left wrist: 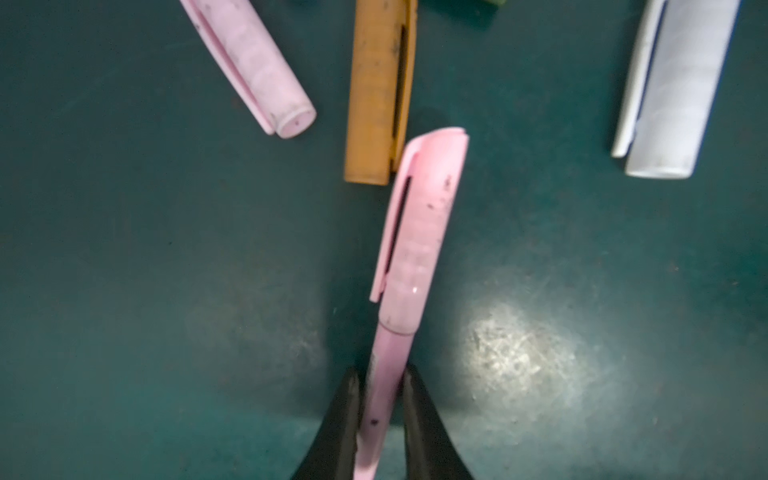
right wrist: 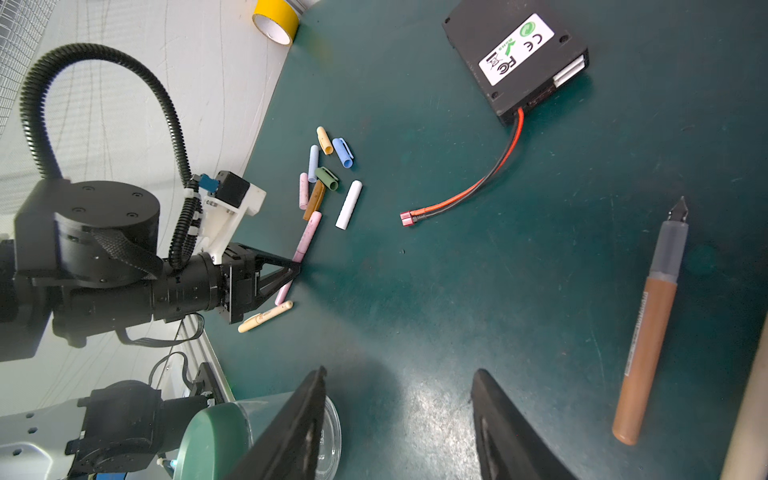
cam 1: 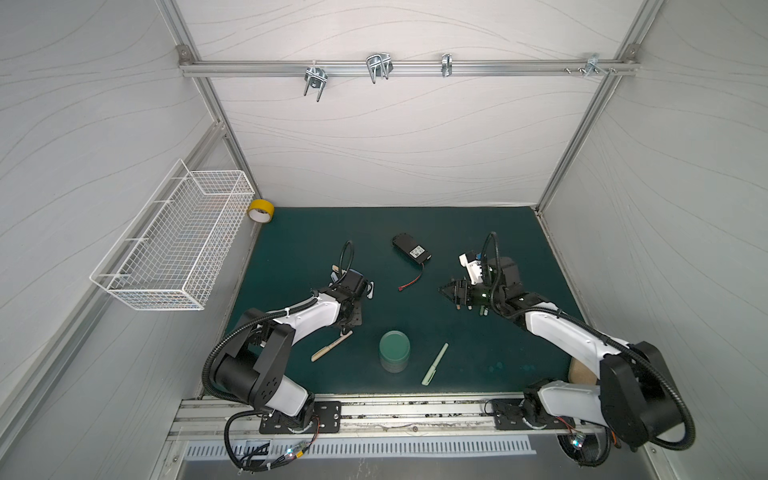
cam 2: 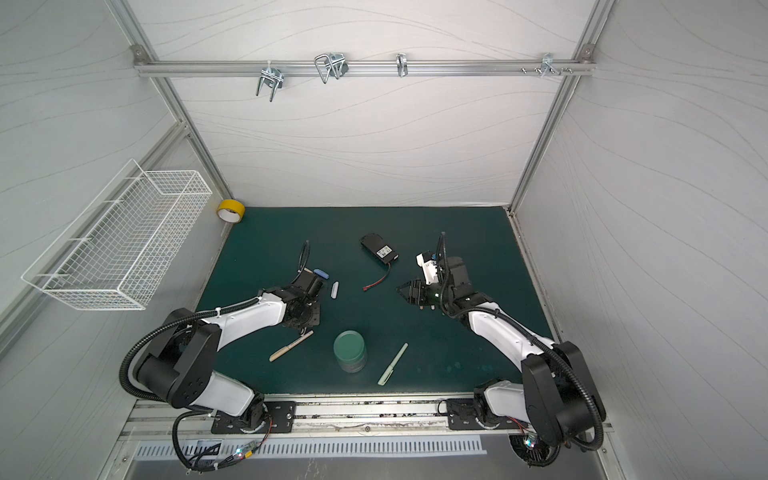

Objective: Open the pen caps
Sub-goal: 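Raise the pink pen upright toward the center while the right gripper approaches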

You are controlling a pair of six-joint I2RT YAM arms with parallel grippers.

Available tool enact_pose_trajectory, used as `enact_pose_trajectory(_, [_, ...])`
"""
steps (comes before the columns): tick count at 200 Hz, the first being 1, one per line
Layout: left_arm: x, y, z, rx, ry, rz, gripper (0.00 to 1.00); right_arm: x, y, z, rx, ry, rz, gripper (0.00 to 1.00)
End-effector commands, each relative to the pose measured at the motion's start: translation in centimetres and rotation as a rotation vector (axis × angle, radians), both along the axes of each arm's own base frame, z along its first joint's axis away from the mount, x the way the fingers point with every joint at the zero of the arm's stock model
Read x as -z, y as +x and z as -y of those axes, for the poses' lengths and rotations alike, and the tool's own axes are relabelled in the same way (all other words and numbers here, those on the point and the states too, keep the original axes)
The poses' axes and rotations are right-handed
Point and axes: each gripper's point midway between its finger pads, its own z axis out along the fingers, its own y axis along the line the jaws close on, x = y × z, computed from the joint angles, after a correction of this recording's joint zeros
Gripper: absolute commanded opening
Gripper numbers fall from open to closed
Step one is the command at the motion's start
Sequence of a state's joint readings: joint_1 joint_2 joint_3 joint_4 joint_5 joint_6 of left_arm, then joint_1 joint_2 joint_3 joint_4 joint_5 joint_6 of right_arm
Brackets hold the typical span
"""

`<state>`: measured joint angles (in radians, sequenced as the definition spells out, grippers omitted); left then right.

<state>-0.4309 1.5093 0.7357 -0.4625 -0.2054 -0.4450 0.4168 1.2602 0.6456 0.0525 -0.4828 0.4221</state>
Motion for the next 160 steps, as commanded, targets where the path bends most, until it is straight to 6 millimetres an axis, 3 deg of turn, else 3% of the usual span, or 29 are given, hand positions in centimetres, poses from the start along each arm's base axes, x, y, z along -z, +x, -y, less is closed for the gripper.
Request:
enact_pose_trajectory(1, [0.6,0.5,0.3,0.012,-0.002,-0.014,0.19,-0.5,0.0,0.1,0.006,0.011,0.017,0.58])
enact_pose_trajectory(39, [0.3,0.7,0.7,0.027,-0.018,-0.003,0.13,-0.5,0.1,0.2,0.010,0.009,0.019,0.58])
enact_pose_trajectory(68, [-1.5,1.2,1.8,0.049,-0.081,0.051,0.09,-0.5,0.0,0.2,0.011,0.009,0.019,0.58])
enact_pose_trajectory(85, [-3.8,1.8,3.4,0.075,-0.170,0.124,0.08,-0.5,0.1,0.2,0.011,0.010,0.024,0.58])
enact_pose_trajectory(118, [-10.5,2.9,6.7,0.136,-0.388,0.305,0.06,-1.1,-0.3,0.1,-0.004,0.030,0.043,0.58])
enact_pose_trajectory(160, [-18.2,3.8,9.9,0.220,-0.608,0.556,0.03,-4.4,-2.2,-1.2,-0.105,0.175,0.139,0.58])
